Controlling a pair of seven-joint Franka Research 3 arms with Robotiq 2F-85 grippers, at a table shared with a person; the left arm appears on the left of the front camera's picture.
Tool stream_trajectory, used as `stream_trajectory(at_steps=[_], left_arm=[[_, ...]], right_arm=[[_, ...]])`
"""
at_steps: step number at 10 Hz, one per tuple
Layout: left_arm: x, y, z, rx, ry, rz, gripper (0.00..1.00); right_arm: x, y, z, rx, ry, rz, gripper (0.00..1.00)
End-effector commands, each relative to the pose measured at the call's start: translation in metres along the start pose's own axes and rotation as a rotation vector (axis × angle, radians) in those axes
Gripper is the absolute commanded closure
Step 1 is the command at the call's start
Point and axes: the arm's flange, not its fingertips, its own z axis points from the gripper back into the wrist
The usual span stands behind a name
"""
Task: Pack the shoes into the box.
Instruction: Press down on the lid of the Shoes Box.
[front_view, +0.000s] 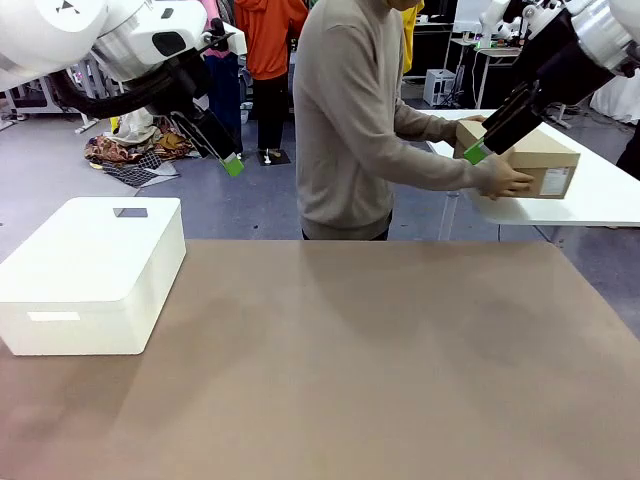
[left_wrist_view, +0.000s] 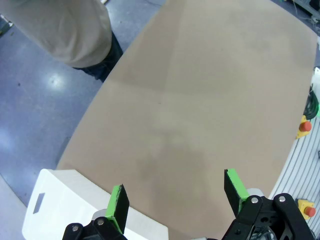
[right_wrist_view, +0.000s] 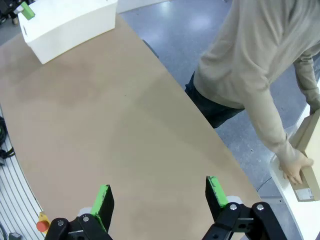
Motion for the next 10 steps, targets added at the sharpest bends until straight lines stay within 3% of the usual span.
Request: stream_trajectory(at_steps=[1,10], left_arm=[[-0.0026,0.0003,0.0006,-0.005,-0.005,0.009,0.00],[-0.0026,0.0003,0.0006,-0.005,-0.005,0.009,0.00]], right_arm=[[0.0013,-0.0010,0.0011,-0.004,0.009,-0.006,0.03],[0.0013,-0.0010,0.0011,-0.004,0.009,-0.006,0.03]])
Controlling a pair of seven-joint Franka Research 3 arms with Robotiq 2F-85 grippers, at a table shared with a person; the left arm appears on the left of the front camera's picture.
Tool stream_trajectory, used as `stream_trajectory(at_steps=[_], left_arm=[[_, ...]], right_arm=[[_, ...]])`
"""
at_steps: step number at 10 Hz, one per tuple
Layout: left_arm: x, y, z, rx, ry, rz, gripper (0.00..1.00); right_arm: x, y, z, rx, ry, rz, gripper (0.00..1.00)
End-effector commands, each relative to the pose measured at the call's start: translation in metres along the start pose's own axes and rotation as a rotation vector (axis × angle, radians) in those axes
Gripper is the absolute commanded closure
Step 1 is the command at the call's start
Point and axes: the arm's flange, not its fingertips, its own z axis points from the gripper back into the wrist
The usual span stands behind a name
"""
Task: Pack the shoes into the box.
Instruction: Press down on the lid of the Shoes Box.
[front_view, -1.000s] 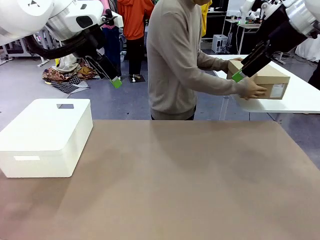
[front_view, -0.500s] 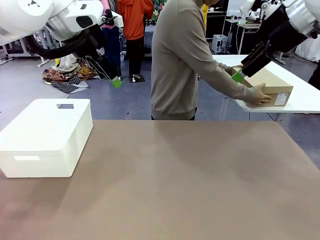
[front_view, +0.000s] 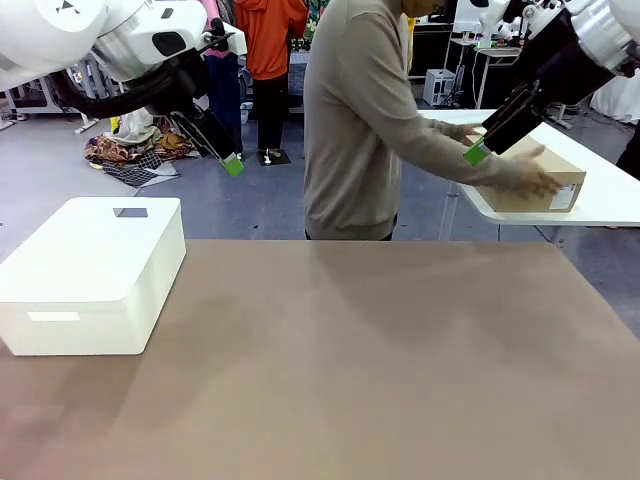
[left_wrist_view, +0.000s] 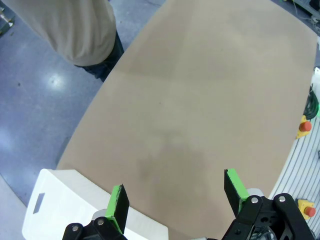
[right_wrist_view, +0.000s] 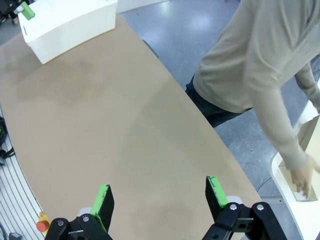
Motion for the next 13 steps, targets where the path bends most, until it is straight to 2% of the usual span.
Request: stream_trajectory(at_steps=[1,13], left_arm=[[-0.0026,0.0003,0.0006,-0.005,-0.005,0.009,0.00],[-0.0026,0.0003,0.0006,-0.005,-0.005,0.009,0.00]], right_arm=[[0.0013,-0.0010,0.0011,-0.004,0.009,-0.006,0.03],[0.0013,-0.0010,0.0011,-0.004,0.009,-0.006,0.03]])
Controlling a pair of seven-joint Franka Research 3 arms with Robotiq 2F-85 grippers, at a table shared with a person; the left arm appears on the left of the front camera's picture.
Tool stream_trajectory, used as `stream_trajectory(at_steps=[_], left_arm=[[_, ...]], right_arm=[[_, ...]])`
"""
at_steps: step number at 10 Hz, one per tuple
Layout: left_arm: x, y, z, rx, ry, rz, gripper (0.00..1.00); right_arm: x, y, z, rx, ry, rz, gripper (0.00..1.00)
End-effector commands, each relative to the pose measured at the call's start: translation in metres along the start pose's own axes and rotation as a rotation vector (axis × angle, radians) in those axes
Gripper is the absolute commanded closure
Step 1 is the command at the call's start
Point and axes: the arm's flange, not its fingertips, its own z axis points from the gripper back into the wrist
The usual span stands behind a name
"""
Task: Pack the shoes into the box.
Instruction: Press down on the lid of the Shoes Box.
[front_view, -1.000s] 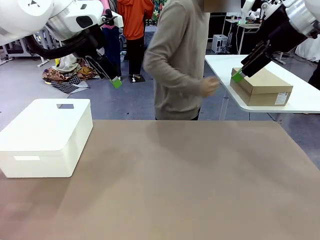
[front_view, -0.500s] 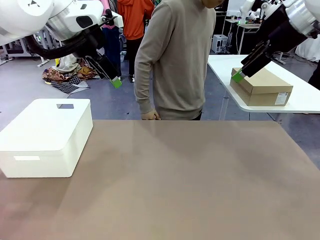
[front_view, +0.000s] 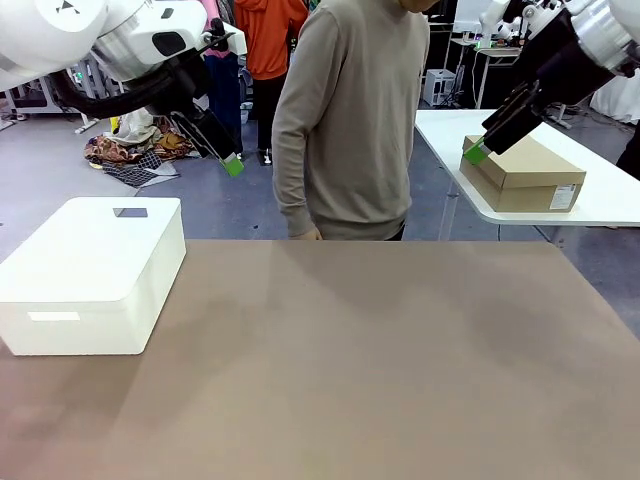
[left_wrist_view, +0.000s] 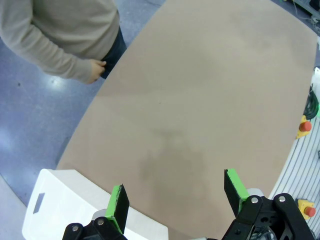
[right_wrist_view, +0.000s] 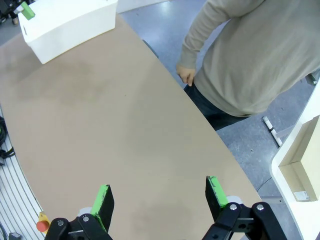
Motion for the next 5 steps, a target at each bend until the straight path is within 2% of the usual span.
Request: stream_trajectory(at_steps=[1,5], left_arm=[[-0.0026,0.0003,0.0006,-0.005,-0.005,0.009,0.00],[-0.0026,0.0003,0.0006,-0.005,-0.005,0.009,0.00]], right_arm=[[0.0013,-0.0010,0.0011,-0.004,0.009,-0.006,0.03],[0.0013,-0.0010,0.0011,-0.004,0.009,-0.006,0.03]])
